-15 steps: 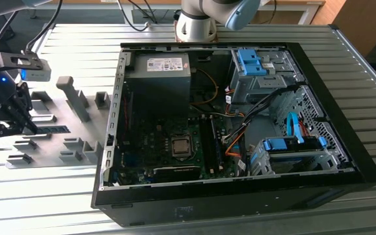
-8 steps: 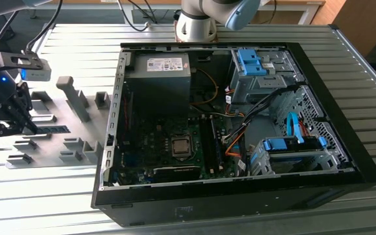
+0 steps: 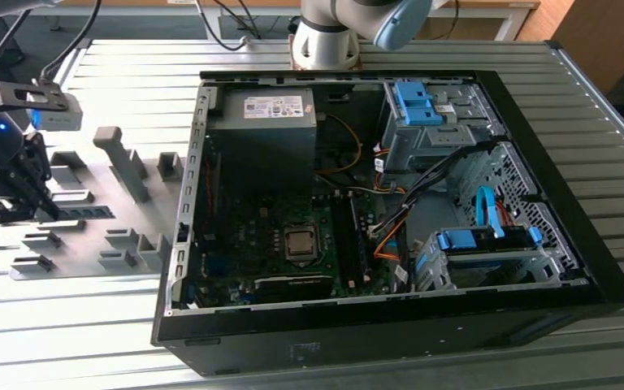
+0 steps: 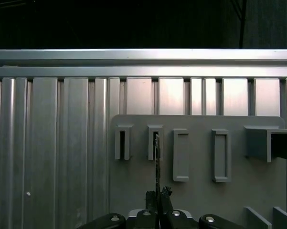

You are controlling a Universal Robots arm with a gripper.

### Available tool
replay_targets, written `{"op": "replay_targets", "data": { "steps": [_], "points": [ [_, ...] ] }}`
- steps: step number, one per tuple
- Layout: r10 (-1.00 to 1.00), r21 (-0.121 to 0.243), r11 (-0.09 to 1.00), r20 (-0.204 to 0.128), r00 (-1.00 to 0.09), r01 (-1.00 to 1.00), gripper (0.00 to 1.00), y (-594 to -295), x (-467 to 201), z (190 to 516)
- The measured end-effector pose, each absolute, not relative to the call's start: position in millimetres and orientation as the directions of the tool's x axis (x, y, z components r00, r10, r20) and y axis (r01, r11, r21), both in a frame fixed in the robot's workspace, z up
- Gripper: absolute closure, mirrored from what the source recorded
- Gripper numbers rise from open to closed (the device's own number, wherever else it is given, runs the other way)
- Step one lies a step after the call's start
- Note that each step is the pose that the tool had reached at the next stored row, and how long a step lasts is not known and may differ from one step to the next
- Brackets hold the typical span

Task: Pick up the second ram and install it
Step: 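Pick up the second ram and move it above second insertion slot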

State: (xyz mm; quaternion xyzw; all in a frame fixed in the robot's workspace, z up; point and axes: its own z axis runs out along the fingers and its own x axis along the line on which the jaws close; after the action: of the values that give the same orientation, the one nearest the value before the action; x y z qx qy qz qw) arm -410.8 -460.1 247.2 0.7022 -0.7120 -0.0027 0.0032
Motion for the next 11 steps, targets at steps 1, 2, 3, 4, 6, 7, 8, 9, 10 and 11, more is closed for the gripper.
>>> {"op": "replay_targets", "data": {
  "steps": [1, 2, 3, 4, 6, 7, 8, 9, 10, 11],
  "points": [
    [-1.000, 0.008, 0.014, 0.001, -0.014, -1.000, 0.85, -460.1, -410.8, 248.5],
    [-1.000, 0.008, 0.014, 0.001, -0.014, -1.000, 0.85, -460.1, -410.8, 249.9],
    [-1.000, 0.008, 0.014, 0.001, -0.014, -1.000, 0.85, -460.1, -410.8, 251.1],
    [-1.000, 0.008, 0.014, 0.001, -0.014, -1.000, 0.85, -460.1, -410.8, 252.3],
    [-1.000, 0.008, 0.014, 0.001, -0.014, -1.000, 0.85, -460.1, -410.8, 254.4],
    [-1.000, 0.008, 0.014, 0.001, -0.014, -1.000, 0.85, -460.1, -410.8, 255.3],
    [-1.000, 0.008, 0.014, 0.001, -0.014, -1.000, 0.85, -460.1, -410.8, 256.1],
    [-1.000, 0.008, 0.014, 0.001, -0.014, -1.000, 0.85, -460.1, -410.8, 256.9],
    [-1.000, 0.008, 0.014, 0.001, -0.014, -1.000, 0.85, -460.1, -410.8, 257.5],
    [-1.000, 0.008, 0.014, 0.001, -0.014, -1.000, 0.85, -460.0, -410.8, 258.1]
  ]
}}
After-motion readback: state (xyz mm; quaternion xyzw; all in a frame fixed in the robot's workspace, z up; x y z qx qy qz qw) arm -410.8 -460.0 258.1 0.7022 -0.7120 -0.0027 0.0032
